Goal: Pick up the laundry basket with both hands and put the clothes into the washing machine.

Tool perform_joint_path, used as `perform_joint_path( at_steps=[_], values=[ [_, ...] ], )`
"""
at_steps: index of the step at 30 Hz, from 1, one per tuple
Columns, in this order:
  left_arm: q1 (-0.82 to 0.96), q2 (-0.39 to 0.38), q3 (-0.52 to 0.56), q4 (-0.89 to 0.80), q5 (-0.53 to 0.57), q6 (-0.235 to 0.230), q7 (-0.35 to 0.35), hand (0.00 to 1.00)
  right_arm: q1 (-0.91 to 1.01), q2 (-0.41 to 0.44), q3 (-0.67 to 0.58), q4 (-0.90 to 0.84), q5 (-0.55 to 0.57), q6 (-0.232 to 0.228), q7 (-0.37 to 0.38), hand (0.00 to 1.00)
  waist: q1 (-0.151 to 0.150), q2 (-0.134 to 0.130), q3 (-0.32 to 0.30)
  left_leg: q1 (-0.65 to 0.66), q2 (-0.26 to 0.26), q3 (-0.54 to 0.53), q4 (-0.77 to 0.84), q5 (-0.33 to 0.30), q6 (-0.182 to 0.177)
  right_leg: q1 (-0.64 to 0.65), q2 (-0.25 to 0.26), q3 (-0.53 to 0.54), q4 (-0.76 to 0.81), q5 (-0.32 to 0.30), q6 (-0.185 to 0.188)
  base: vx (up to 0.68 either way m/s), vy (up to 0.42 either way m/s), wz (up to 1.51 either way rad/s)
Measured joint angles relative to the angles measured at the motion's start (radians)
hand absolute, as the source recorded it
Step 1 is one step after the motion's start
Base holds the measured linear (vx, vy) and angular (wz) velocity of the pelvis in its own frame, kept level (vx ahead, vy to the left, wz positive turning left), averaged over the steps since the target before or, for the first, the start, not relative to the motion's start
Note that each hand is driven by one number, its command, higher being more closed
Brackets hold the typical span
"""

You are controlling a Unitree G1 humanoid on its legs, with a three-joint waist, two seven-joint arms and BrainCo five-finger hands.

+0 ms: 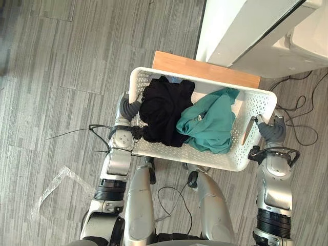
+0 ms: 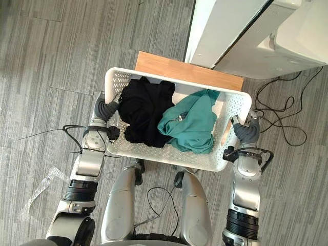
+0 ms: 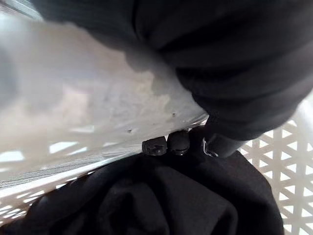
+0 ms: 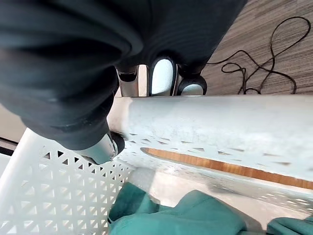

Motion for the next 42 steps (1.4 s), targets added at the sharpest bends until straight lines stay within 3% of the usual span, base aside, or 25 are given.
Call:
perform_joint_path(
  at_steps=[7, 13, 17, 19, 21, 22, 23, 24, 26, 27, 29, 30, 31, 32, 33, 34, 35, 36, 37, 39, 42],
  values=[
    [0.124, -0.021, 0.004, -0.096, -0.147, -0.026, 0.052, 1.0, 0.044, -0.002, 0.039, 0.015, 0.094, -0.049, -0.023, 1.0, 0.0, 0.022, -0.014, 0.134, -0.002, -0.003, -0.003, -0.023, -0.013, 0.103, -0.016, -0.004, 0.076, -0.07, 0.002, 0.04, -0.025, 0.07],
    [0.293, -0.023, 0.003, -0.13, -0.233, -0.07, 0.054, 1.0, 0.073, -0.017, 0.077, 0.096, 0.147, -0.109, -0.016, 1.0, -0.001, 0.051, -0.119, 0.272, -0.021, -0.045, -0.043, -0.032, -0.036, 0.211, -0.032, -0.031, 0.161, -0.164, -0.005, 0.09, -0.075, 0.25],
    [0.317, -0.023, -0.04, -0.131, -0.25, -0.074, 0.05, 1.0, 0.109, -0.043, 0.047, 0.109, 0.167, -0.123, -0.016, 1.0, -0.008, 0.05, -0.172, 0.314, -0.047, -0.114, -0.165, 0.062, -0.057, 0.253, -0.068, -0.129, 0.18, -0.2, -0.031, 0.03, -0.118, 0.65],
    [0.322, -0.024, -0.047, -0.131, -0.251, -0.074, 0.047, 1.0, 0.116, -0.038, 0.035, 0.12, 0.185, -0.123, -0.013, 1.0, -0.013, 0.037, -0.199, 0.345, -0.049, -0.112, -0.233, 0.115, -0.056, 0.267, -0.084, -0.169, 0.153, -0.195, -0.045, -0.02, -0.12, 0.59],
    [0.339, -0.017, -0.042, -0.131, -0.251, -0.08, 0.041, 1.0, 0.123, -0.031, 0.038, 0.12, 0.186, -0.125, -0.002, 1.0, -0.034, 0.036, -0.207, 0.354, 0.0, -0.078, 0.055, -0.033, -0.02, 0.315, -0.078, -0.201, 0.14, -0.187, -0.059, -0.05, -0.107, 0.39],
    [0.353, -0.016, -0.04, -0.132, -0.251, -0.086, 0.033, 1.0, 0.132, -0.031, 0.039, 0.121, 0.186, -0.127, 0.004, 1.0, -0.037, 0.036, -0.215, 0.375, 0.011, -0.083, 0.113, -0.057, -0.03, 0.325, -0.072, -0.2, 0.134, -0.185, -0.062, -0.11, -0.03, -0.03],
    [0.386, -0.018, -0.042, -0.132, -0.253, -0.097, 0.02, 1.0, 0.157, -0.028, 0.041, 0.123, 0.186, -0.133, 0.015, 1.0, -0.038, 0.042, -0.246, 0.423, 0.025, -0.114, 0.191, -0.091, -0.082, 0.335, -0.048, -0.19, 0.114, -0.172, -0.063, -0.08, 0.023, -0.28],
    [0.408, -0.018, -0.043, -0.132, -0.254, -0.104, 0.008, 1.0, 0.171, -0.026, 0.041, 0.132, 0.19, -0.143, 0.025, 1.0, -0.042, 0.046, -0.269, 0.462, 0.027, -0.144, 0.214, -0.107, -0.111, 0.335, -0.031, -0.183, 0.099, -0.158, -0.061, -0.11, 0.069, -0.33],
    [0.439, -0.017, -0.046, -0.132, -0.254, -0.11, -0.004, 1.0, 0.195, -0.011, 0.04, 0.155, 0.193, -0.156, 0.038, 1.0, -0.069, 0.054, -0.306, 0.55, 0.016, -0.202, 0.15, -0.154, -0.142, 0.309, 0.004, -0.157, 0.062, -0.104, -0.054, -0.15, 0.128, -0.36],
    [0.44, -0.016, -0.046, -0.132, -0.254, -0.11, -0.009, 1.0, 0.196, -0.004, 0.037, 0.16, 0.193, -0.155, 0.039, 1.0, -0.07, 0.051, -0.309, 0.559, 0.01, -0.2, 0.114, -0.18, -0.138, 0.292, 0.006, -0.148, 0.054, -0.083, -0.055, -0.29, 0.231, -0.61],
    [0.44, -0.016, -0.046, -0.126, -0.254, -0.11, -0.013, 1.0, 0.195, 0.006, 0.029, 0.159, 0.192, -0.154, 0.039, 1.0, -0.07, 0.05, -0.31, 0.59, -0.02, -0.167, 0.02, -0.246, -0.064, 0.239, 0.005, -0.106, 0.024, -0.007, -0.052, -0.36, 0.268, -0.7],
    [0.44, -0.017, -0.046, -0.116, -0.254, -0.11, -0.014, 1.0, 0.202, 0.01, 0.029, 0.159, 0.192, -0.152, 0.038, 1.0, -0.071, 0.048, -0.309, 0.598, -0.052, -0.132, -0.053, -0.269, -0.021, 0.216, -0.003, -0.073, -0.017, 0.061, -0.044, -0.44, 0.323, -0.56],
    [0.44, -0.017, -0.052, -0.113, -0.254, -0.11, -0.014, 1.0, 0.212, 0.012, 0.029, 0.157, 0.192, -0.153, 0.034, 1.0, -0.078, 0.043, -0.306, 0.599, -0.08, -0.113, -0.082, -0.282, -0.002, 0.21, -0.017, -0.052, -0.056, 0.113, -0.032, -0.46, 0.347, -0.58],
    [0.44, -0.009, -0.058, -0.101, -0.251, -0.11, -0.016, 1.0, 0.238, 0.023, 0.034, 0.152, 0.19, -0.153, 0.026, 1.0, -0.085, 0.017, -0.297, 0.578, -0.137, -0.093, -0.062, -0.275, 0.019, 0.216, -0.044, -0.008, -0.128, 0.201, -0.001, -0.49, 0.368, -0.58],
    [0.441, -0.006, -0.051, -0.085, -0.25, -0.11, -0.016, 1.0, 0.265, 0.022, 0.052, 0.138, 0.188, -0.153, 0.023, 1.0, -0.082, 0.016, -0.297, 0.543, -0.158, -0.05, -0.025, -0.269, 0.064, 0.221, -0.046, 0.04, -0.22, 0.32, 0.105, -0.4, 0.274, -0.6],
    [0.441, -0.007, -0.042, -0.08, -0.25, -0.11, -0.016, 1.0, 0.267, 0.02, 0.065, 0.136, 0.186, -0.152, 0.023, 1.0, -0.078, 0.024, -0.287, 0.532, -0.159, -0.026, -0.014, -0.265, 0.079, 0.214, -0.054, 0.051, -0.202, 0.325, 0.138, -0.5, 0.302, -0.81],
    [0.45, -0.008, -0.033, -0.076, -0.25, -0.11, -0.016, 1.0, 0.271, 0.018, 0.089, 0.136, 0.184, -0.149, 0.02, 1.0, -0.074, 0.034, -0.264, 0.535, -0.156, 0.022, -0.011, -0.252, 0.107, 0.173, -0.08, 0.024, 0.056, 0.159, 0.043, -0.48, 0.26, -0.79],
    [0.462, -0.007, -0.031, -0.077, -0.25, -0.11, -0.016, 1.0, 0.284, 0.019, 0.102, 0.136, 0.184, -0.149, 0.021, 1.0, -0.07, 0.036, -0.263, 0.536, -0.152, 0.045, -0.013, -0.24, 0.122, 0.159, -0.105, 0.009, 0.266, 0.032, 0.018, -0.52, 0.269, -0.92],
    [0.48, -0.007, -0.026, -0.083, -0.25, -0.11, -0.017, 1.0, 0.294, 0.021, 0.119, 0.134, 0.184, -0.15, 0.021, 1.0, -0.058, 0.033, -0.264, 0.535, -0.15, 0.066, -0.016, -0.223, 0.13, 0.176, -0.132, -0.001, 0.482, -0.075, 0.034, -0.43, 0.188, -0.62],
    [0.508, -0.007, -0.021, -0.096, -0.252, -0.111, -0.018, 1.0, 0.297, 0.021, 0.129, 0.135, 0.184, -0.151, 0.024, 1.0, -0.055, 0.012, -0.275, 0.519, -0.157, 0.091, -0.03, -0.187, 0.144, 0.241, -0.167, 0.004, 0.67, -0.165, 0.056, -0.32, 0.055, -0.44],
    [0.554, -0.003, 0.004, -0.132, -0.258, -0.111, -0.02, 1.0, 0.288, 0.028, 0.144, 0.16, 0.184, -0.156, 0.036, 1.0, -0.039, -0.039, -0.318, 0.45, -0.182, 0.142, -0.094, -0.101, 0.157, 0.407, -0.197, 0.014, 0.703, -0.246, 0.149, -0.29, -0.051, -0.4]
  ],
)
